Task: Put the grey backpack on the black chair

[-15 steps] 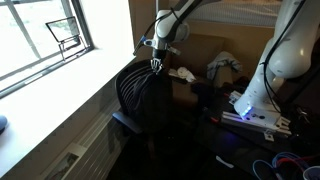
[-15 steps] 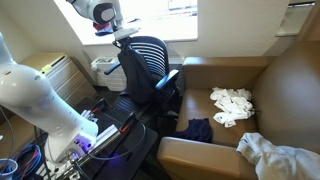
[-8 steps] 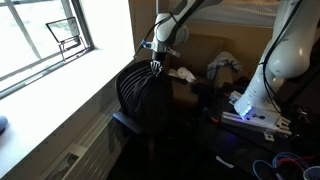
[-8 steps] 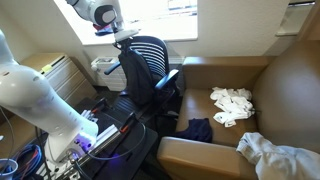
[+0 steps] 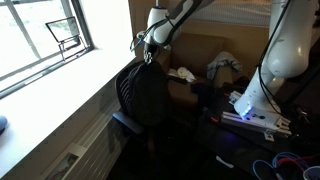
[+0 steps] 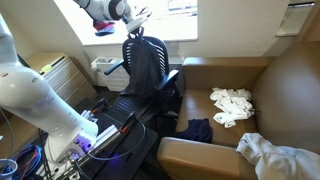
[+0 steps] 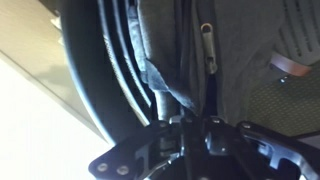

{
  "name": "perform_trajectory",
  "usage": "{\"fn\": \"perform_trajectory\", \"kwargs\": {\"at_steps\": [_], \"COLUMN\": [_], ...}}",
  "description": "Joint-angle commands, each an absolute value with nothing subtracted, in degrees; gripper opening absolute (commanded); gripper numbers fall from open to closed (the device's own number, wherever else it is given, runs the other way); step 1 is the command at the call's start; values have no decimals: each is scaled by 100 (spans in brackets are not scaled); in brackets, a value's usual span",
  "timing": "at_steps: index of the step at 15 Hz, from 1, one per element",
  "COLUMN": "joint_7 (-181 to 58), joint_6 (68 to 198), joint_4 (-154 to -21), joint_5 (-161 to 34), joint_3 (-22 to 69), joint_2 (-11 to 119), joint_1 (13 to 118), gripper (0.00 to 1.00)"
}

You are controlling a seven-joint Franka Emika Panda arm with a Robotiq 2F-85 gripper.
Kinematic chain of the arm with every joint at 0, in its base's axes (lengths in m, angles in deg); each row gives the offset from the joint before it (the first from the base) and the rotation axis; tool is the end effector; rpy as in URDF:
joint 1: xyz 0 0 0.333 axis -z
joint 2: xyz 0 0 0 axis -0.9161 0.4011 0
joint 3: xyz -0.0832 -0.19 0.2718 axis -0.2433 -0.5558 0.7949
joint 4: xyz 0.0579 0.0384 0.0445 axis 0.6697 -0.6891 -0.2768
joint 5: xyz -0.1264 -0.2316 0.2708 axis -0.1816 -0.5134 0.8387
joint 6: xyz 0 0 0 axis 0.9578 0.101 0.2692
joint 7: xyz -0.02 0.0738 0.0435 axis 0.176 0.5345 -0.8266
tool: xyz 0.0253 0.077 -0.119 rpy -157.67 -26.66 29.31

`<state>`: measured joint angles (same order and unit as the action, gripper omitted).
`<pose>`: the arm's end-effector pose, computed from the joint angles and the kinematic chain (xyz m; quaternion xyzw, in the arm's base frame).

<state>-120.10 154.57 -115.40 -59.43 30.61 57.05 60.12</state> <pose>0.6085 0.1026 0.2831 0.8439 0.5181 0.1334 0.0405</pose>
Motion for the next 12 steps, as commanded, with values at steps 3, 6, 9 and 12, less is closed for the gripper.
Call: {"fn": "perform_trajectory", "kwargs": {"at_steps": [3, 6, 9, 12], "joint_7": [-11410, -11390, -10900, -10092], "joint_6": [15434, 15433, 16047, 16685], "joint_4": [-10865, -10747, -10630, -10205], "joint_5": [-6600, -6621, -7164, -8438], "joint_3": [3183, 3183, 2798, 2133], "joint_2": [6087, 6206, 6500, 6978], "joint_1": [6240, 6237, 6033, 5693], "gripper": [6, 6, 2, 2]}}
